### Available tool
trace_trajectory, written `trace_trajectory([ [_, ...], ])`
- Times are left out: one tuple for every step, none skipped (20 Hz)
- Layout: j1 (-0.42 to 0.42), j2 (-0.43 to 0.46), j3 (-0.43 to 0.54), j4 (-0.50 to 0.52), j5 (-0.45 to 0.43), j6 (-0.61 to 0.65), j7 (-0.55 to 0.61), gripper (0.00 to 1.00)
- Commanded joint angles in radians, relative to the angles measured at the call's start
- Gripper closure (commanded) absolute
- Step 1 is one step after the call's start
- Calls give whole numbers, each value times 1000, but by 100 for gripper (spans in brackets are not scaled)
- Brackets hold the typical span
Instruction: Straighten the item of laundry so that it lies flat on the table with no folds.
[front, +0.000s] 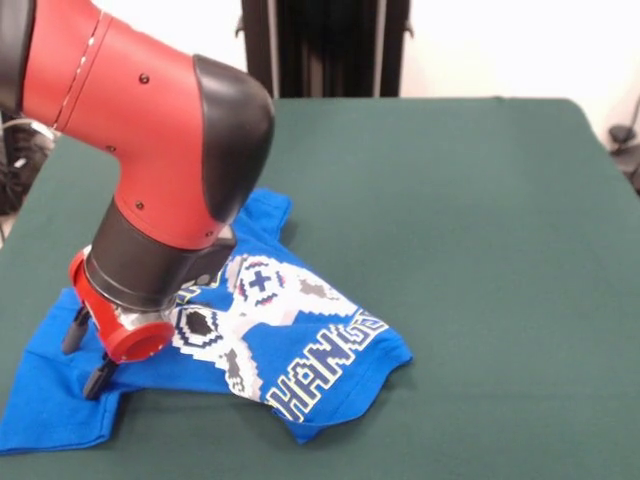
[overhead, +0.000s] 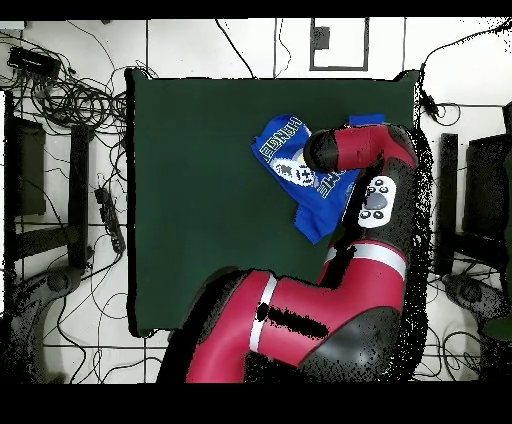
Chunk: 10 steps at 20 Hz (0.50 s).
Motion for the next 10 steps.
trace_trajectory([
  [9, 59, 73, 117, -8, 65, -112, 0],
  [-14, 21, 126, 166, 31, 78, -156, 0],
  [-24, -17, 159, 209, 59, 96, -183, 0],
  [-24, -52, 173, 240, 76, 119, -199, 0],
  [-27, -84, 191, 266, 95, 140, -213, 0],
  [-28, -112, 204, 289, 111, 160, -224, 0],
  [-32, -138, 220, 307, 123, 169, -235, 0],
  [-33, -159, 231, 320, 131, 182, -244, 0],
  [-27, -175, 229, 317, 131, 209, -252, 0],
  [-26, -192, 235, 324, 136, 224, -257, 0],
])
